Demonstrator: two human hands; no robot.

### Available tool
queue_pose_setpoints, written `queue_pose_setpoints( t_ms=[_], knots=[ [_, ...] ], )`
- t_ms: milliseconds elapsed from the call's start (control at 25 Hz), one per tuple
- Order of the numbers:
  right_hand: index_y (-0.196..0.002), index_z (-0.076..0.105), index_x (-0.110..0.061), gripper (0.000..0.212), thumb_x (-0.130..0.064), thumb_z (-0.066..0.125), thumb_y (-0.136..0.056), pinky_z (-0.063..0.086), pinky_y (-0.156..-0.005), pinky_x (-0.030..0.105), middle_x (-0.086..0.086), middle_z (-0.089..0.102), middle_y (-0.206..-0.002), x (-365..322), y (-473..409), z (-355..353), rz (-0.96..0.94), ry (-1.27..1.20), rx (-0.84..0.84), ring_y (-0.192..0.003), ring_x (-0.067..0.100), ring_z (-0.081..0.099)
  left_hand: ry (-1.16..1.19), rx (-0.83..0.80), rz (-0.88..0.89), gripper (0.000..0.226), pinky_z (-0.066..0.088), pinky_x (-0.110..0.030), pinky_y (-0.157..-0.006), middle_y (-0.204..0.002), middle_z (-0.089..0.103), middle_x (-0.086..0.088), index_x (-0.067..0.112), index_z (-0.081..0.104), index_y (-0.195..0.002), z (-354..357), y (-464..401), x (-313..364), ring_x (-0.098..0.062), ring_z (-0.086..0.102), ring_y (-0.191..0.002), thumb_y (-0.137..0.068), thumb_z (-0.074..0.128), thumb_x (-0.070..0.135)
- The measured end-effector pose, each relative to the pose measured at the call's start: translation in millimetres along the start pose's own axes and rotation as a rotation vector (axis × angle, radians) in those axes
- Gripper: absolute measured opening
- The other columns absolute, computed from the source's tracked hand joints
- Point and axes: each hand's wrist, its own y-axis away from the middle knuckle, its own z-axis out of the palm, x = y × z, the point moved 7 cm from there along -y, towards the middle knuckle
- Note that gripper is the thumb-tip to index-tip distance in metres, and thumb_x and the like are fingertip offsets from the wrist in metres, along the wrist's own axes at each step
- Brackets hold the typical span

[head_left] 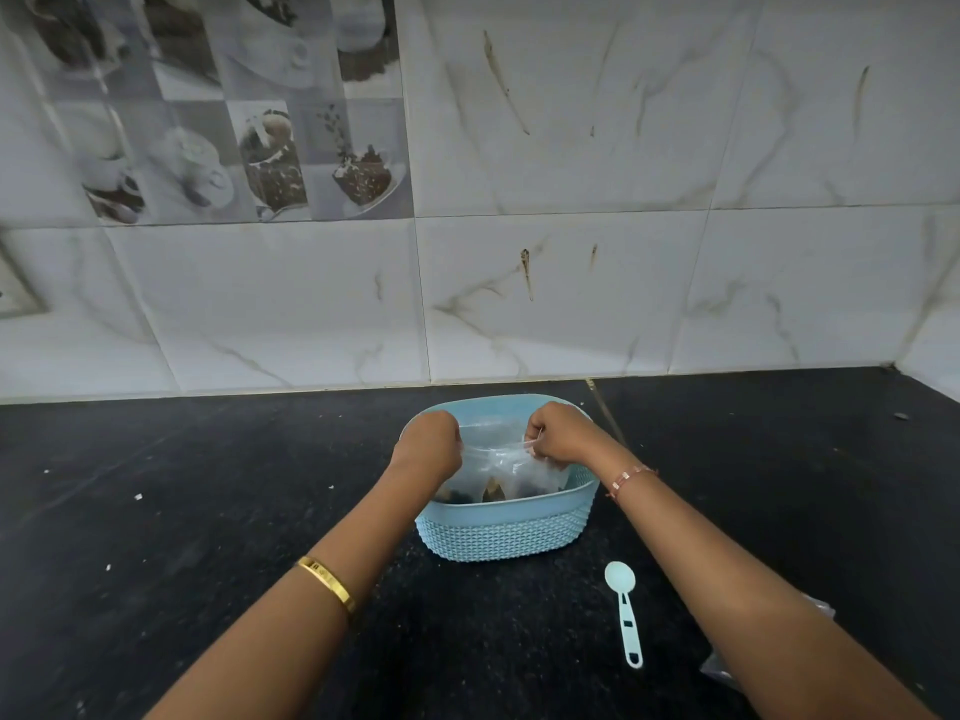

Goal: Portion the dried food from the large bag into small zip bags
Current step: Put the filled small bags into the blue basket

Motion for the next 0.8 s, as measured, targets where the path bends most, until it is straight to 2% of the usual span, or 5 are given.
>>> queue_pose_setpoints(
  t_ms=[80,160,440,640,800],
  knots=[
    [-0.086,0.069,-0.006,0.014,0.001,0.058,-0.081,0.048,-0.073,0.028,0.009,0.069,-0.094,2.5,-2.2,-3.5,-0.015,0.109,0.059,-0.082,0.022,0.063,-0.046,0.007,-0.003,0.02,0.052,-0.034,-0.078,-0.1,0.068,-0.013,0.005,0.067,-0.093,-0.8,-2.5,-1.9,-0.028,0.063,-0.091,-0.085,0.049,0.004],
    [-0.085,0.069,-0.009,0.016,0.001,0.058,-0.08,0.05,-0.082,0.031,0.008,0.069,-0.1,4.7,-2.5,-3.7,-0.022,0.147,0.087,-0.091,0.023,0.063,-0.11,0.006,-0.016,0.02,0.049,-0.032,-0.075,-0.101,0.068,-0.013,0.005,0.066,-0.095,-1.9,-2.4,-3.4,-0.028,0.063,-0.09,-0.086,0.049,0.002],
    [-0.089,0.067,-0.012,0.018,-0.001,0.055,-0.081,0.048,-0.077,0.029,0.005,0.067,-0.102,-1.2,4.7,-4.3,-0.054,0.201,0.156,-0.091,0.022,0.061,-0.31,0.003,0.015,0.024,0.043,-0.027,-0.071,-0.108,0.064,-0.013,0.003,0.06,-0.104,-4.4,3.6,5.3,-0.027,0.062,-0.098,-0.085,0.05,-0.008],
    [-0.09,0.067,-0.013,0.01,-0.016,0.066,-0.08,0.047,-0.078,0.029,0.001,0.066,-0.099,-5.7,17.1,-14.0,-0.087,0.139,0.157,-0.089,0.018,0.061,-0.163,0.057,0.053,0.026,0.048,-0.032,-0.078,-0.112,0.064,-0.014,0.006,0.06,-0.113,-13.3,10.9,12.3,-0.029,0.061,-0.1,-0.091,0.045,0.004],
    [-0.088,0.068,-0.013,0.009,-0.018,0.067,-0.081,0.049,-0.078,0.025,-0.003,0.067,-0.089,-8.0,51.3,-43.9,-0.131,-0.107,0.246,-0.085,0.01,0.061,0.119,0.158,0.218,0.028,0.048,-0.035,-0.089,-0.114,0.067,-0.011,0.01,0.063,-0.114,-28.2,31.7,46.1,-0.026,0.061,-0.107,-0.093,0.046,0.015]
  ],
)
